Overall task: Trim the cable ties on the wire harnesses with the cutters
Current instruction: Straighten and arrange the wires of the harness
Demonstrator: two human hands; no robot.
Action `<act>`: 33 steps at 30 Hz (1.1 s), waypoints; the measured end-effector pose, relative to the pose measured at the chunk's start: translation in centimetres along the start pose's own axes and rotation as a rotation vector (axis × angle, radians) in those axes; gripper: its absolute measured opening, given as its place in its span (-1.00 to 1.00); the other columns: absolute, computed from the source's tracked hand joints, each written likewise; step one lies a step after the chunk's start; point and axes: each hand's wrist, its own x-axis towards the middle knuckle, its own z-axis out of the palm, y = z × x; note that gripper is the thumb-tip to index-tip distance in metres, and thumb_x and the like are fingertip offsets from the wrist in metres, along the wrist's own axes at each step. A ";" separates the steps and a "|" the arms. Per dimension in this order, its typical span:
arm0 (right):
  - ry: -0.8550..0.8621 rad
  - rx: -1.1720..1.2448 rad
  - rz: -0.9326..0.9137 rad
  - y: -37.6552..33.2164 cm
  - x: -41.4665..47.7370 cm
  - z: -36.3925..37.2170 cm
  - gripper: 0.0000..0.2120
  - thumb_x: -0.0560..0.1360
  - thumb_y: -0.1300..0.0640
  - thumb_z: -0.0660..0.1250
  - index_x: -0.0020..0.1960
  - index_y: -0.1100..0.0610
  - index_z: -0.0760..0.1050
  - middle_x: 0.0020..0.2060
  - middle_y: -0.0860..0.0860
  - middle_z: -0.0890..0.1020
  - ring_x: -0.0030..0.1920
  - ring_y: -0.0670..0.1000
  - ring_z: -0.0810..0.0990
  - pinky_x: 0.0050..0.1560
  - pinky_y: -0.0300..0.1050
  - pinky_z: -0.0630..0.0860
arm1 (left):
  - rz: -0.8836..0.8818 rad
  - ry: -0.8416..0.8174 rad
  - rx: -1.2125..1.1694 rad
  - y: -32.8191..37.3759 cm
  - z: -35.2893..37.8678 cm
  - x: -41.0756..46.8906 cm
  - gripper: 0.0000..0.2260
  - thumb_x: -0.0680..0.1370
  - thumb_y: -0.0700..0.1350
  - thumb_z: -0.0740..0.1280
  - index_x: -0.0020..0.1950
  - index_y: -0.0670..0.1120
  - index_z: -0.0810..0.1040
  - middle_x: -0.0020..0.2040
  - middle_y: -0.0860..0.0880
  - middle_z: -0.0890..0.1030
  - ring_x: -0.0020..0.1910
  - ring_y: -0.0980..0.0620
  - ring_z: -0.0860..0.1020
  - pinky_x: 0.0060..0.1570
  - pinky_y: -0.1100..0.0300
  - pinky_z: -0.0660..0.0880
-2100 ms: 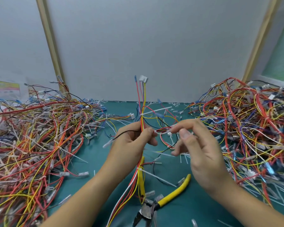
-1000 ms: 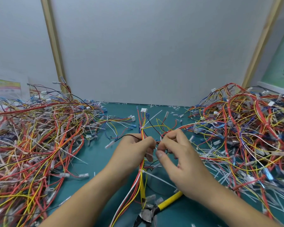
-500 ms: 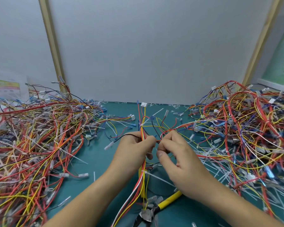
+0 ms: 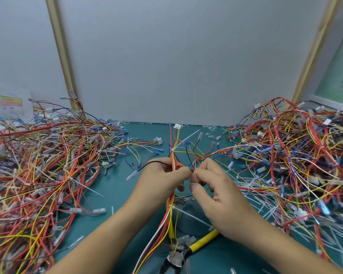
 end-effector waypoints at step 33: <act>-0.101 0.037 0.113 1.5 0.0 -0.8 -0.73 0.52 0.22 0.33 -0.34 0.09 0.44 -0.23 -0.02 0.47 -0.22 -0.03 0.46 -0.11 -0.09 0.41 | -0.127 0.140 -0.369 0.4 -1.7 0.9 -0.85 0.47 -0.27 0.44 -0.06 -0.10 0.51 -0.17 -0.11 0.68 -0.27 0.05 0.61 -0.25 0.19 0.37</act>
